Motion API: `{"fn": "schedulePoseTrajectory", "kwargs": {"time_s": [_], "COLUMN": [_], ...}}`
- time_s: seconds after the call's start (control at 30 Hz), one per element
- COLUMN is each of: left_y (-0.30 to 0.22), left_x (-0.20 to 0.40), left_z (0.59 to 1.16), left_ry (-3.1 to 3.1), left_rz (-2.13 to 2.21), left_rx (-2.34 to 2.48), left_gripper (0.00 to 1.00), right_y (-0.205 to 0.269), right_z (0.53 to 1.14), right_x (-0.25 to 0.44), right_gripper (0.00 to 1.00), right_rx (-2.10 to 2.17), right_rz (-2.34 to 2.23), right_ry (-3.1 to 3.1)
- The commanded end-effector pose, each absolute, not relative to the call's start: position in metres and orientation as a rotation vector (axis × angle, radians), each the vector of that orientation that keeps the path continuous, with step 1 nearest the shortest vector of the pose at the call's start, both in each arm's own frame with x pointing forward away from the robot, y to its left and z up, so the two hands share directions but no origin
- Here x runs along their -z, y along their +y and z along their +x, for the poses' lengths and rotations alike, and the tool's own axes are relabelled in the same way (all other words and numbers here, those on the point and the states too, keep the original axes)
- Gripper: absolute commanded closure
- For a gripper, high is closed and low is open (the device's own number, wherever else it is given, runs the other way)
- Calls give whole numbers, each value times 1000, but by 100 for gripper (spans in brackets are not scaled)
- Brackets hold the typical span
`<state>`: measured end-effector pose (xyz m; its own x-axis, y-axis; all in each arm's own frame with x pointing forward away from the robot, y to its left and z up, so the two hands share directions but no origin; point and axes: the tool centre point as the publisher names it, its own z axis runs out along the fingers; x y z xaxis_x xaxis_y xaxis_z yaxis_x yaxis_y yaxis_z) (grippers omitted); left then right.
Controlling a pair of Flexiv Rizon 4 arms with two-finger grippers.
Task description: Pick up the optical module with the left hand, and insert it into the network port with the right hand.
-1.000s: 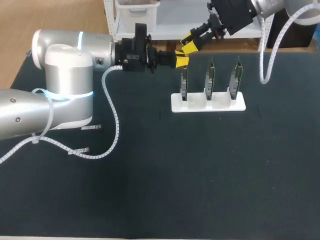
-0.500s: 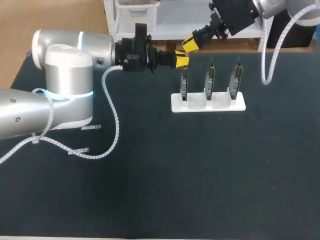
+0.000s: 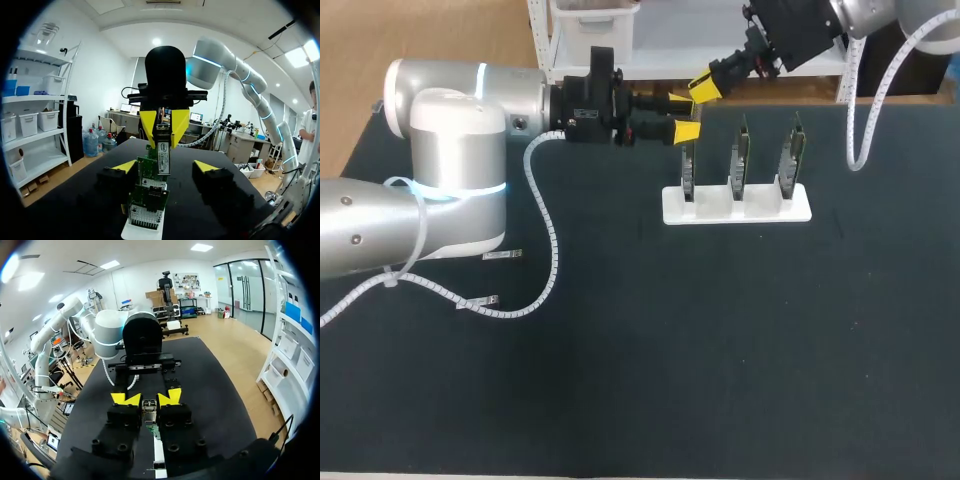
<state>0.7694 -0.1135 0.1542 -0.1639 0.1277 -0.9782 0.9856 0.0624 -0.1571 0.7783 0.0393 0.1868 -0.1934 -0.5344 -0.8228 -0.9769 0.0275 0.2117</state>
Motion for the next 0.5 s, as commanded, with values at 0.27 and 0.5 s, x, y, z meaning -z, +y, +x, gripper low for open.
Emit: {"fn": "schedulePoseTrajectory", "kwargs": {"time_s": [0.27, 0.5], "left_y": [-102, -93], "left_x": [-148, -142], "left_z": [765, 766], "left_ry": [1510, 1541], "left_rz": [1361, 1467], "left_rx": [1083, 1033], "left_gripper": [0, 0], "right_y": [37, 36], "right_z": [774, 773], "right_x": [-187, -187], "right_gripper": [100, 100], "right_rx": [-1065, -1073], "right_rz": [-1528, -1535], "right_ry": [1775, 1761]}}
